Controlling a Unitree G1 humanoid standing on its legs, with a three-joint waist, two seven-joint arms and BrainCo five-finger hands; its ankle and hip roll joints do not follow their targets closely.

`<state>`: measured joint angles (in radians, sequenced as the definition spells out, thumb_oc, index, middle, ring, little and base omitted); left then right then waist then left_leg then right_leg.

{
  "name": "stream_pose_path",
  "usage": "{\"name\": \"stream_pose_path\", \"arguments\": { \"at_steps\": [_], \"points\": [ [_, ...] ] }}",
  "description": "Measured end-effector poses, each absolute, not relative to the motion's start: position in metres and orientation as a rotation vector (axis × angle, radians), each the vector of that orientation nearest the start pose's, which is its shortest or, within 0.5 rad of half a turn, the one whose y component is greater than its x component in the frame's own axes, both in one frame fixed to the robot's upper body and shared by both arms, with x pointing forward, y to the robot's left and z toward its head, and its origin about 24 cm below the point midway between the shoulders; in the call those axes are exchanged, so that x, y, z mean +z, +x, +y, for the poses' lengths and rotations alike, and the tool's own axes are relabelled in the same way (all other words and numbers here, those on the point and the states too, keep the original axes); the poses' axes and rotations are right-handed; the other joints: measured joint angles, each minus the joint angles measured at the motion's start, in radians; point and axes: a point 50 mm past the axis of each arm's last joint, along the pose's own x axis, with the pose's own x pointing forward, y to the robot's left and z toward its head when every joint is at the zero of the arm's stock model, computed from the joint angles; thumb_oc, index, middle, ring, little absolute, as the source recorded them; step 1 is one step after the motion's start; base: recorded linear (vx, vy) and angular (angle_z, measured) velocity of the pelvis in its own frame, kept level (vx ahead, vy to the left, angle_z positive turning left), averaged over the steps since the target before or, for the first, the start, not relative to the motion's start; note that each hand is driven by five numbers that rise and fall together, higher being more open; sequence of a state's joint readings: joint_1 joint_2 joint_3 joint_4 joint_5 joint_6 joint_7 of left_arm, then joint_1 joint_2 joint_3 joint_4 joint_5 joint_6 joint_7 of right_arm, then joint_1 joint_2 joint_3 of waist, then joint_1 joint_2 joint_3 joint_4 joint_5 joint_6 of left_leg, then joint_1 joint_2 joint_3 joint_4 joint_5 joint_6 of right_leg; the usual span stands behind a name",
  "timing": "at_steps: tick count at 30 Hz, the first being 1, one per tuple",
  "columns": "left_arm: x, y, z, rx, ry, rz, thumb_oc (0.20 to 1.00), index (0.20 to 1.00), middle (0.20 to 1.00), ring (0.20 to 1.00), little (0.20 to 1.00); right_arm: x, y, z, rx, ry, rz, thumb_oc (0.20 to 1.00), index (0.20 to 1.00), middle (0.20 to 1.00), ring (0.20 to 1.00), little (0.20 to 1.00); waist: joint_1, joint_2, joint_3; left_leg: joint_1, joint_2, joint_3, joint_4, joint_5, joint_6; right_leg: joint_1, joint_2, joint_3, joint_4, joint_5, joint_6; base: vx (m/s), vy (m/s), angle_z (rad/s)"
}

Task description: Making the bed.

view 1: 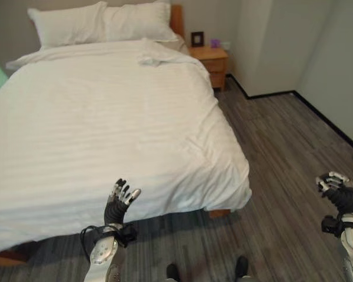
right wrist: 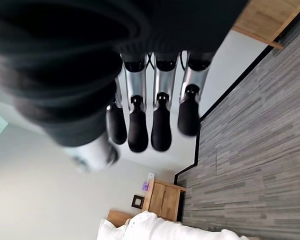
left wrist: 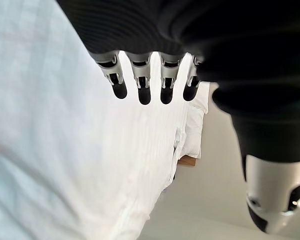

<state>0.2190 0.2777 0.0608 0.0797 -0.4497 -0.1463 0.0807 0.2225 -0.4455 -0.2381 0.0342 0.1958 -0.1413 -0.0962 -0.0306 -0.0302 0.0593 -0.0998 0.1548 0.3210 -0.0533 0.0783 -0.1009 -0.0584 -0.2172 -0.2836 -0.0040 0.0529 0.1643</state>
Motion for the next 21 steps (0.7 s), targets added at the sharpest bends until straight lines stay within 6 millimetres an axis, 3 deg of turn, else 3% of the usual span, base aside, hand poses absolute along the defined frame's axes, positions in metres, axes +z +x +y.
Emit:
{"name": "stream_pose_path", "arguments": {
  "at_steps": [2, 7, 8, 9, 10, 11, 12, 13, 14, 17, 18, 19, 20, 21],
  "points": [
    [-0.003, 0.194, 0.24, 0.252, -0.149, 0.15, 1.0, 1.0, 1.0, 1.0, 1.0, 0.059, 0.202, -0.306, -0.355, -0.299, -0.014, 1.0, 1.0, 1.0, 1.0, 1.0, 0.001, 0.009, 0.012, 0.043, 0.005, 0.001, -0.043, 0.026, -0.001, 0.036, 0.026, -0.01, -0.086, 0.03, -0.008, 0.01, -0.053, -0.04],
    [-0.003, 0.194, 0.24, 0.254, -0.149, 0.149, 1.0, 1.0, 1.0, 1.0, 1.0, 0.045, 0.193, -0.305, -0.396, -0.255, 0.03, 1.0, 1.0, 1.0, 1.0, 1.0, -0.004, -0.006, 0.024, 0.051, -0.007, 0.001, -0.039, 0.028, -0.005, 0.039, 0.018, -0.006, -0.103, 0.039, -0.003, 0.01, -0.032, 0.0],
    [-0.006, 0.191, 0.237, 0.258, -0.154, 0.16, 1.0, 1.0, 1.0, 1.0, 1.0, 0.046, 0.197, -0.304, -0.398, -0.248, 0.024, 1.0, 1.0, 1.0, 1.0, 1.0, 0.006, 0.035, 0.037, 0.039, 0.011, 0.004, -0.028, 0.023, -0.004, 0.036, 0.026, 0.004, -0.058, 0.051, 0.013, 0.01, -0.014, -0.17],
    [-0.004, 0.193, 0.235, 0.252, -0.152, 0.151, 1.0, 1.0, 1.0, 1.0, 1.0, 0.046, 0.196, -0.305, -0.404, -0.249, 0.026, 1.0, 1.0, 1.0, 1.0, 1.0, 0.005, 0.042, 0.037, 0.023, 0.02, 0.0, -0.023, 0.017, -0.012, 0.016, 0.033, 0.005, 0.017, 0.035, 0.001, 0.0, 0.0, 0.0],
    [0.0, 0.197, 0.235, 0.241, -0.143, 0.131, 1.0, 1.0, 1.0, 1.0, 1.0, 0.044, 0.195, -0.304, -0.41, -0.241, 0.029, 1.0, 1.0, 1.0, 1.0, 1.0, -0.002, 0.015, 0.035, 0.01, 0.013, 0.002, -0.02, -0.006, -0.045, 0.005, 0.019, 0.008, 0.056, -0.003, -0.001, 0.0, -0.003, 0.42],
    [0.003, 0.201, 0.24, 0.237, -0.114, 0.123, 1.0, 1.0, 1.0, 1.0, 1.0, 0.04, 0.196, -0.3, -0.421, -0.211, 0.031, 1.0, 1.0, 1.0, 1.0, 1.0, -0.008, -0.044, 0.031, -0.01, -0.018, 0.005, 0.046, -0.001, -0.038, 0.007, -0.023, 0.007, 0.015, -0.03, -0.027, 0.0, -0.003, 0.11],
    [-0.001, 0.199, 0.239, 0.241, -0.119, 0.15, 1.0, 1.0, 1.0, 1.0, 1.0, 0.047, 0.202, -0.299, -0.411, -0.212, -0.001, 1.0, 1.0, 1.0, 1.0, 1.0, 0.007, -0.042, 0.034, 0.003, -0.007, 0.001, 0.135, -0.013, -0.053, 0.021, -0.021, 0.009, -0.045, -0.038, -0.006, 0.0, 0.0, -0.18],
    [-0.003, 0.196, 0.237, 0.244, -0.129, 0.158, 1.0, 1.0, 1.0, 1.0, 1.0, 0.053, 0.204, -0.302, -0.405, -0.236, -0.019, 1.0, 1.0, 1.0, 1.0, 1.0, 0.005, -0.002, 0.032, 0.067, 0.015, -0.007, 0.078, -0.038, -0.064, 0.046, 0.005, 0.0, -0.078, -0.025, 0.007, 0.0, -0.001, -0.4],
    [-0.002, 0.197, 0.239, 0.247, -0.126, 0.155, 1.0, 1.0, 1.0, 1.0, 1.0, 0.054, 0.206, -0.303, -0.411, -0.234, -0.023, 1.0, 1.0, 1.0, 1.0, 1.0, 0.002, 0.004, 0.036, 0.116, -0.004, -0.01, -0.01, -0.029, -0.011, 0.064, 0.004, -0.003, -0.099, 0.025, 0.005, -0.02, -0.007, -0.11],
    [0.001, 0.199, 0.241, 0.25, -0.118, 0.138, 1.0, 1.0, 1.0, 1.0, 1.0, 0.043, 0.198, -0.302, -0.419, -0.227, 0.026, 1.0, 1.0, 1.0, 1.0, 1.0, -0.019, -0.013, 0.044, 0.154, -0.017, -0.004, -0.047, -0.014, -0.01, 0.085, -0.008, 0.002, -0.102, 0.058, 0.004, -0.04, -0.005, 0.1],
    [0.0, 0.196, 0.243, 0.261, -0.114, 0.148, 1.0, 1.0, 1.0, 1.0, 1.0, 0.029, 0.189, -0.302, -0.427, -0.249, 0.09, 1.0, 1.0, 1.0, 1.0, 1.0, -0.047, -0.017, 0.023, 0.153, 0.003, 0.0, -0.047, 0.004, -0.012, 0.083, 0.013, 0.007, -0.102, 0.071, -0.008, -0.09, -0.032, -0.04],
    [-0.002, 0.196, 0.241, 0.254, -0.102, 0.154, 1.0, 1.0, 1.0, 1.0, 1.0, 0.027, 0.19, -0.298, -0.398, -0.279, 0.104, 1.0, 1.0, 1.0, 1.0, 1.0, -0.036, -0.013, 0.022, 0.159, -0.001, -0.002, -0.046, 0.005, -0.011, 0.085, 0.018, 0.0, -0.102, 0.071, -0.008, -0.08, -0.059, -0.08],
    [-0.005, 0.195, 0.237, 0.24, -0.051, 0.173, 1.0, 1.0, 1.0, 1.0, 1.0, 0.024, 0.19, -0.296, -0.33, -0.402, 0.145, 1.0, 1.0, 1.0, 1.0, 1.0, -0.022, -0.013, 0.023, 0.172, -0.006, 0.002, -0.041, 0.011, -0.006, 0.09, 0.019, 0.001, -0.1, 0.077, -0.005, -0.08, -0.115, 0.05],
    [-0.012, 0.194, 0.226, 0.203, -0.017, 0.205, 1.0, 1.0, 1.0, 1.0, 1.0, 0.008, 0.189, -0.282, -0.155, -0.543, 0.237, 1.0, 1.0, 1.0, 1.0, 1.0, -0.015, -0.012, 0.02, 0.198, -0.005, -0.017, -0.041, 0.014, -0.003, 0.127, 0.023, -0.01, -0.102, 0.081, -0.01, -0.04, -0.084, 0.17]
  ]
}}
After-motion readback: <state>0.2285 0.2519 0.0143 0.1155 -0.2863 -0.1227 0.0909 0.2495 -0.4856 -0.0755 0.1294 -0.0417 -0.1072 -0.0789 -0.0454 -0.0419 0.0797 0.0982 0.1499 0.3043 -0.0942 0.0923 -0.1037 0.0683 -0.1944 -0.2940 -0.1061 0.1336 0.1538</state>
